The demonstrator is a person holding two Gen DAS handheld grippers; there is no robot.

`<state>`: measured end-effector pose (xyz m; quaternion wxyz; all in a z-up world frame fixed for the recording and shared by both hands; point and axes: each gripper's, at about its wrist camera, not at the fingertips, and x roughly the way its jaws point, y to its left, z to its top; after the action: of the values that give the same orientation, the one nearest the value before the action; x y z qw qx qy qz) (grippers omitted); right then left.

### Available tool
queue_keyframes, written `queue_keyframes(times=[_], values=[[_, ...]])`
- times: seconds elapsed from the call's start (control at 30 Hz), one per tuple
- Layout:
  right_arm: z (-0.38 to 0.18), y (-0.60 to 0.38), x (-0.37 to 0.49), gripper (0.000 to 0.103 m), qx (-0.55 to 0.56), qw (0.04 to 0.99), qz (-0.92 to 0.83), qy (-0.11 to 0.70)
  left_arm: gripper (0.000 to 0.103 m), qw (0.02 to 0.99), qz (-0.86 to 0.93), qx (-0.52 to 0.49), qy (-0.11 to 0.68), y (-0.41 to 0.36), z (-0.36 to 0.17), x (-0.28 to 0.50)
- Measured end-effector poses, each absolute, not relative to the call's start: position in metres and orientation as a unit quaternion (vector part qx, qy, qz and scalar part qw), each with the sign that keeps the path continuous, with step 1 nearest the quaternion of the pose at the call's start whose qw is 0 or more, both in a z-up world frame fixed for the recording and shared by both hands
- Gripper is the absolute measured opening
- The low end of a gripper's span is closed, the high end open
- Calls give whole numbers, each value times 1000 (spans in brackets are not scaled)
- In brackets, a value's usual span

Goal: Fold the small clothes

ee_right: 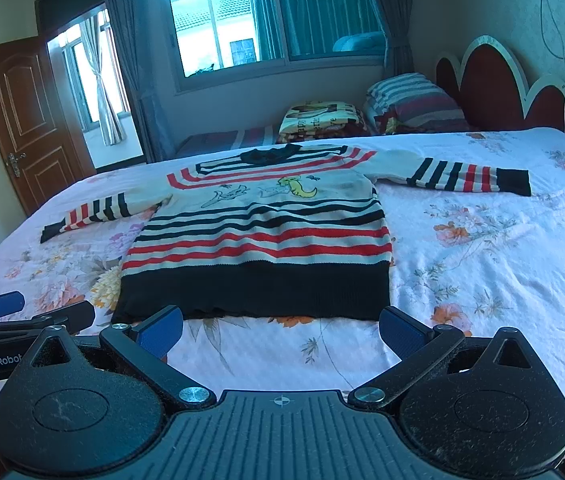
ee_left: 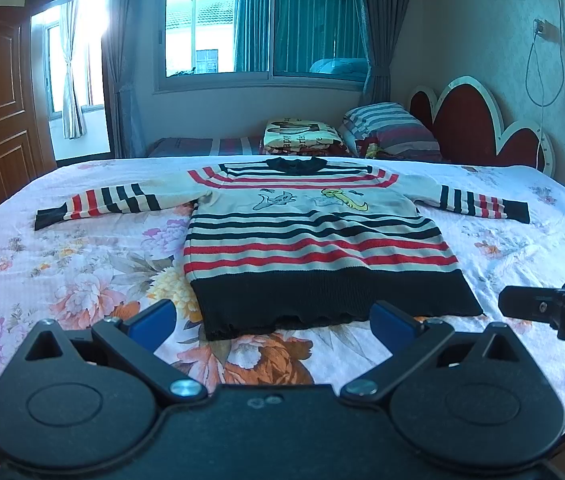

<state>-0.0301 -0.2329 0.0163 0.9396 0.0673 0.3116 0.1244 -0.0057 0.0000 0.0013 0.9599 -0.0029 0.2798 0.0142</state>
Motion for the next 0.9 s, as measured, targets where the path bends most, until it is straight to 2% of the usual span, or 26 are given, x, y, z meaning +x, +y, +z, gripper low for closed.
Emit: queue_keyframes(times=[0.5, 0.63, 0.9], values=[[13, -235, -24, 103, 68, 940, 109, 316, 103, 960, 3, -10, 281, 3, 1, 3], [16, -242, -14, 103, 65, 942, 97, 316, 103, 958, -2, -42, 285, 8, 3, 20], [14, -256, 11, 103, 72, 942, 80, 318, 103, 960, -25, -39, 275, -6, 7, 54]])
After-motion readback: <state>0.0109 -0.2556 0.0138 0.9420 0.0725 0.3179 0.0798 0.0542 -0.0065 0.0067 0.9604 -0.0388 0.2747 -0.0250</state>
